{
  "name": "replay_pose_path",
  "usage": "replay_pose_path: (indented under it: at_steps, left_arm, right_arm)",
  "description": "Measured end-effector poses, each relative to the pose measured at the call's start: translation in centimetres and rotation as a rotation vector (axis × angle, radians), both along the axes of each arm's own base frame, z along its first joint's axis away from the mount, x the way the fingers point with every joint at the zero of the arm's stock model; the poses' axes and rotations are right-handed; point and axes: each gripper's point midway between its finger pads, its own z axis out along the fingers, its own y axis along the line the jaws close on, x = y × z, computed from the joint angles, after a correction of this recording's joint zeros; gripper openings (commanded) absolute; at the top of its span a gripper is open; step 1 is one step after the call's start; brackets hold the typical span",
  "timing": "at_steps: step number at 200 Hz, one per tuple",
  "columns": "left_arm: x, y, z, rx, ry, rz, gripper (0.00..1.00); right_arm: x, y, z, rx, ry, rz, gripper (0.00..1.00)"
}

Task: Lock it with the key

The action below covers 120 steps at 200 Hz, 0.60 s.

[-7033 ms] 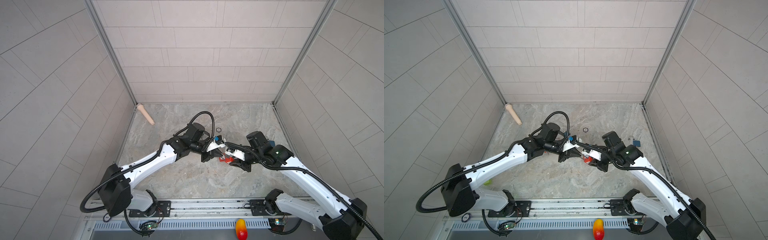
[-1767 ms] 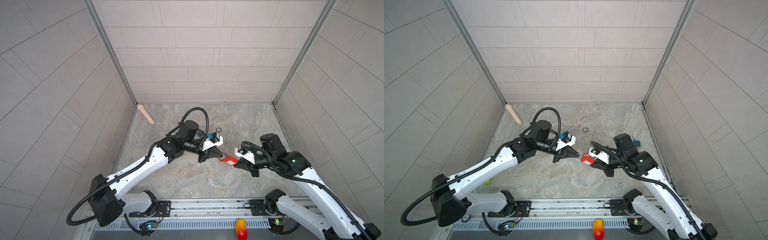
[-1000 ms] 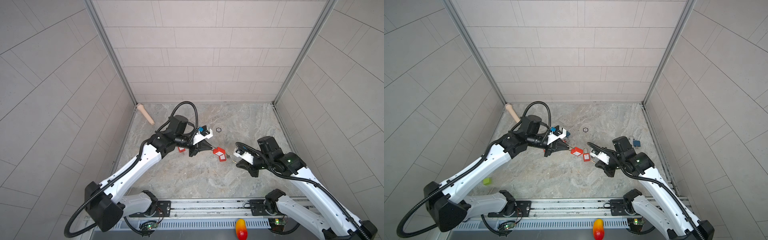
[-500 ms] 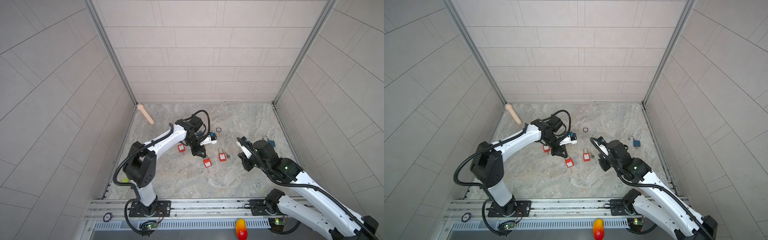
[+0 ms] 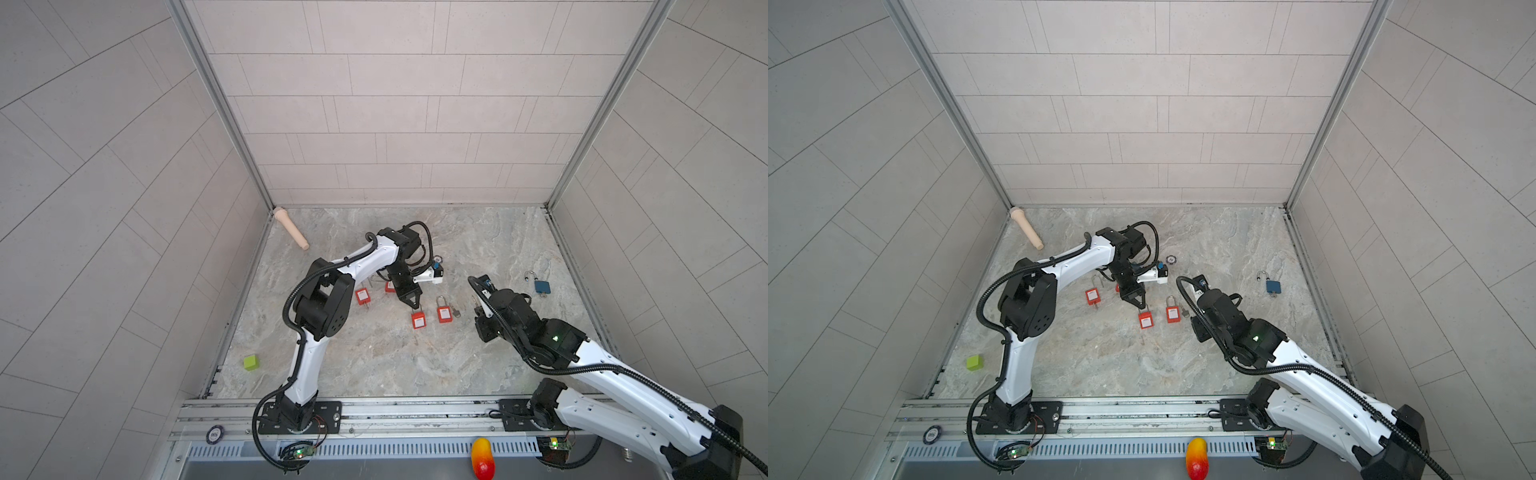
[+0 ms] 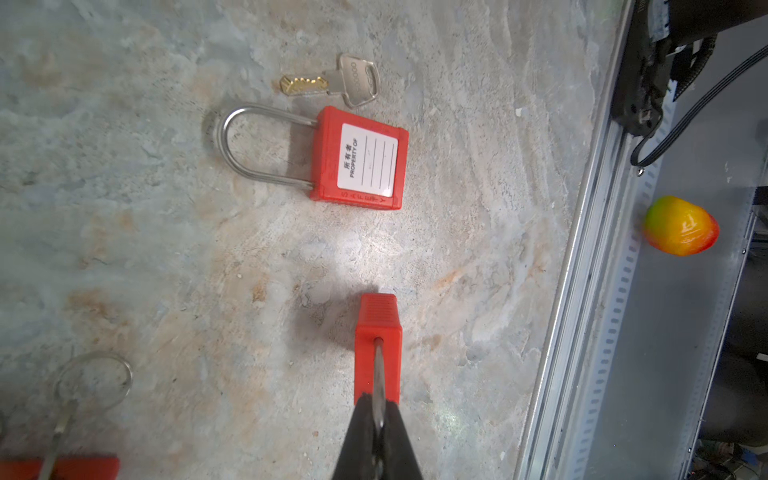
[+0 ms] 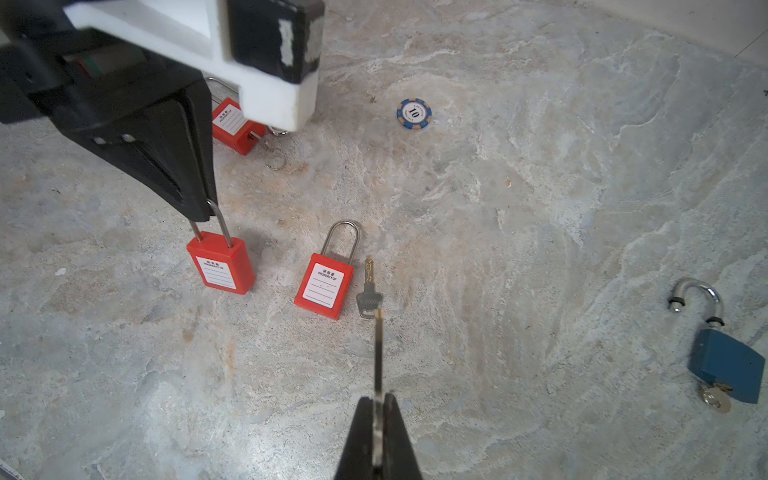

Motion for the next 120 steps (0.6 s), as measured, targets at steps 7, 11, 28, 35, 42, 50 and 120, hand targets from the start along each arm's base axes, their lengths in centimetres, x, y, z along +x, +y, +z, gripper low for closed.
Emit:
replay_pose_path:
  at_steps: [7,11,28,35,42,50,120]
  left_arm:
    - [-0.1,0.0,-0.1,0.008,0.004,-0.007,0.03]
    - [-0.2,0.0,-0.1,0.015,0.006,-0.01,0.04]
    - [-0.3,-0.1,-0.2,0.027,0.008,-0.023,0.11]
    - [-0.3,-0.1,-0.3,0.032,0.005,-0.026,0.16]
    - [-0.2,0.0,-0.5,0.04,0.0,-0.029,0.21]
    - [-0.2,0.0,-0.8,0.046,-0.007,-0.036,0.28]
    - [3.9,-1.1,0.4,0.063,-0.15,0.02,0.48]
  right_arm:
    - [0.0,0.2,-0.1,0.003,0.001,0.001,0.0]
    - [-0.1,0.3,-0.2,0.006,0.001,0.003,0.0]
    - [-0.2,0.7,-0.6,0.007,0.01,0.007,0.0]
    - [-0.3,0.9,-0.9,0.005,0.016,0.008,0.0]
    - [-0.3,1.0,-1.1,0.002,0.023,0.007,0.0]
    - [-0.3,1.1,-1.3,0.0,0.029,0.006,0.0]
    - [0.3,3.3,-2.5,-0.027,0.096,0.028,0.0]
